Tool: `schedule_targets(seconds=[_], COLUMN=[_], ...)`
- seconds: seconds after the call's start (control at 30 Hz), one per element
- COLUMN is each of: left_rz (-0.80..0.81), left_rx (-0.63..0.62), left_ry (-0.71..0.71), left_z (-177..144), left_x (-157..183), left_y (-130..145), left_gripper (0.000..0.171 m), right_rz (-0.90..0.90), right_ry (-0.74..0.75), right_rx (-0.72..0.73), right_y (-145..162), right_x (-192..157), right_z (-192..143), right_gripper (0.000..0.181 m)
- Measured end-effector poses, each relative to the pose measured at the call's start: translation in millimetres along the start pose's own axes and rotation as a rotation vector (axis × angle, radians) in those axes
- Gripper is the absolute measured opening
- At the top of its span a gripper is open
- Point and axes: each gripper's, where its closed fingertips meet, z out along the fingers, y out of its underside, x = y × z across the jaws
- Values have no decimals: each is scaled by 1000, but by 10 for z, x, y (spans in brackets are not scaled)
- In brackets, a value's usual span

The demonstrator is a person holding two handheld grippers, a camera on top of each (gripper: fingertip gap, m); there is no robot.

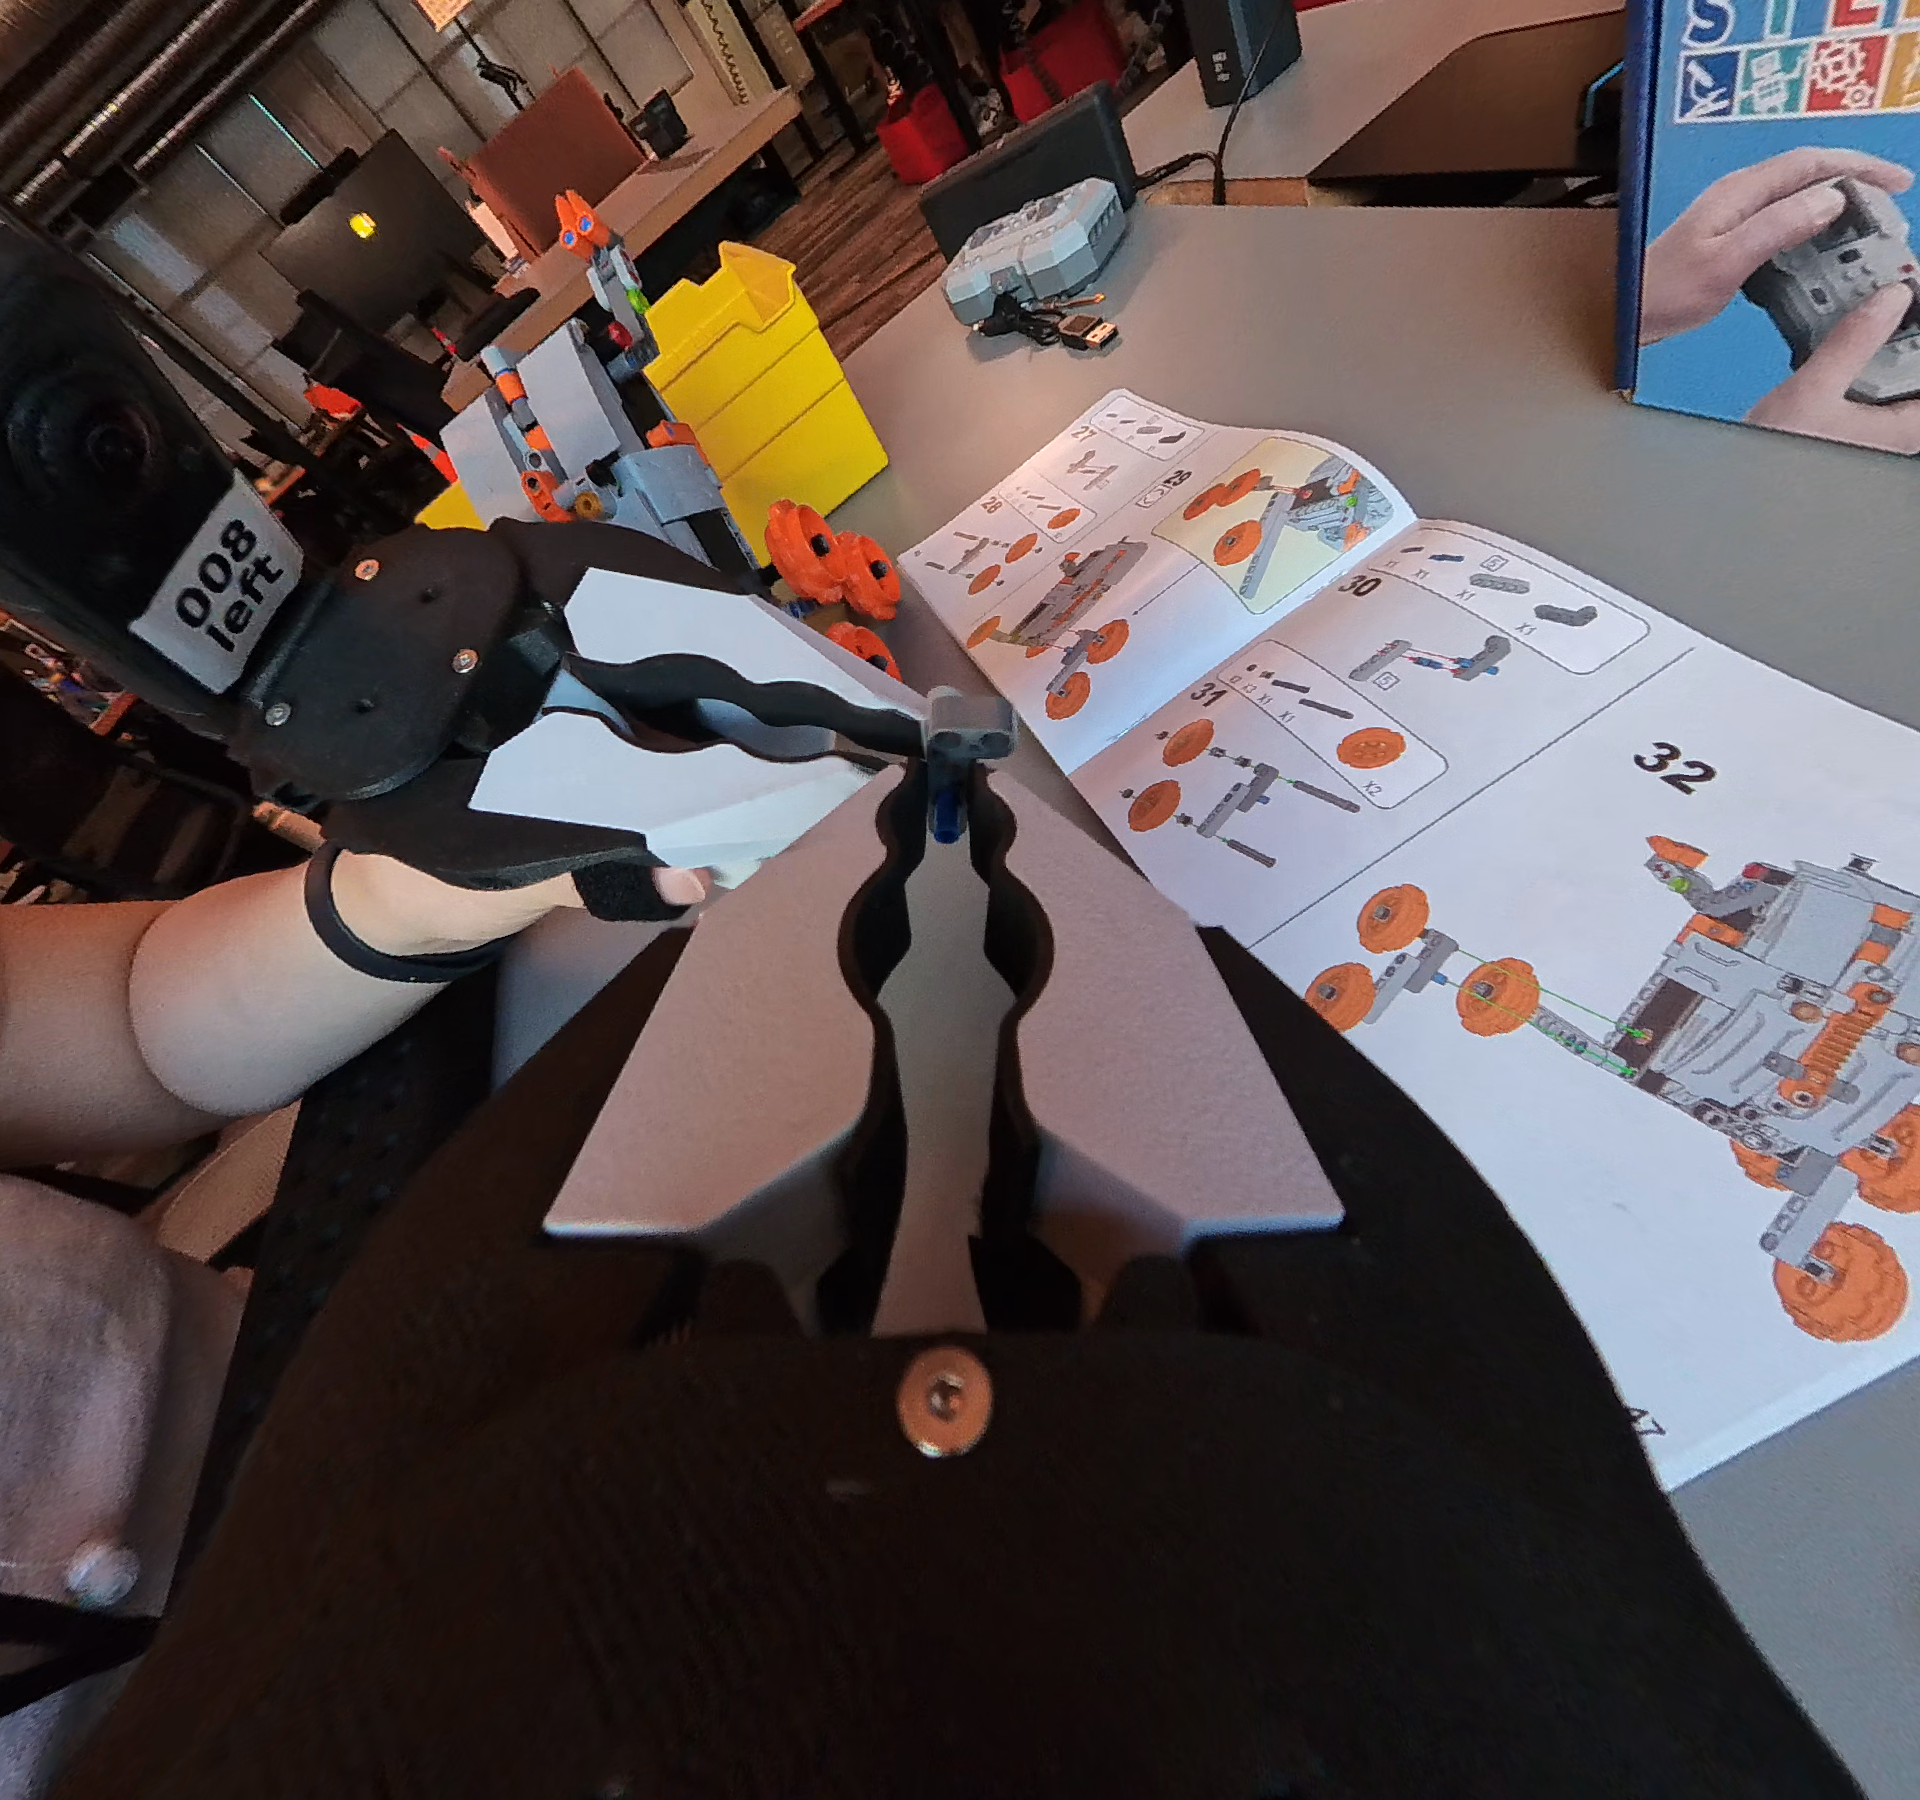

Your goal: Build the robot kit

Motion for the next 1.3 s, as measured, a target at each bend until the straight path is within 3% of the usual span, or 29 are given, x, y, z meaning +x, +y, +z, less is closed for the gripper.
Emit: schedule_targets(seconds=[0.1, 0.3, 0.47, 0.53, 1.0, 1.13, 1.2, 1.3], left_rz=[13, 120, 214, 207, 159, 159, 159, 139], left_rx=[-11, -78, -129, -134, -135, -134, -130, -90], left_ry=[-26, -90, -134, -122, -88, -83, -79, -63], left_z=[-11, -13, -57, -72, -55, -54, -55, -67], left_x=[-55, -134, -151, -131, -109, -99, -89, -48], left_y=[15, 105, 132, 131, 158, 158, 150, 81], left_gripper=[6, 6, 6, 6, 6, 6, 6, 6], right_rz=[15, 176, -251, -323, -301, -297, -275, -203], right_ry=[-35, -38, 269, 298, 209, 197, 152, 72], right_rx=[-26, -357, -615, -707, -637, -631, -576, -371], right_y=[25, 510, 702, 830, 846, 828, 734, 377], right_x=[-23, 106, 328, 335, 356, 355, 285, 132], right_z=[-20, -185, -392, -423, -319, -361, -384, -413], right_gripper=[7, 7, 7, 8, 16, 26, 26, 26])
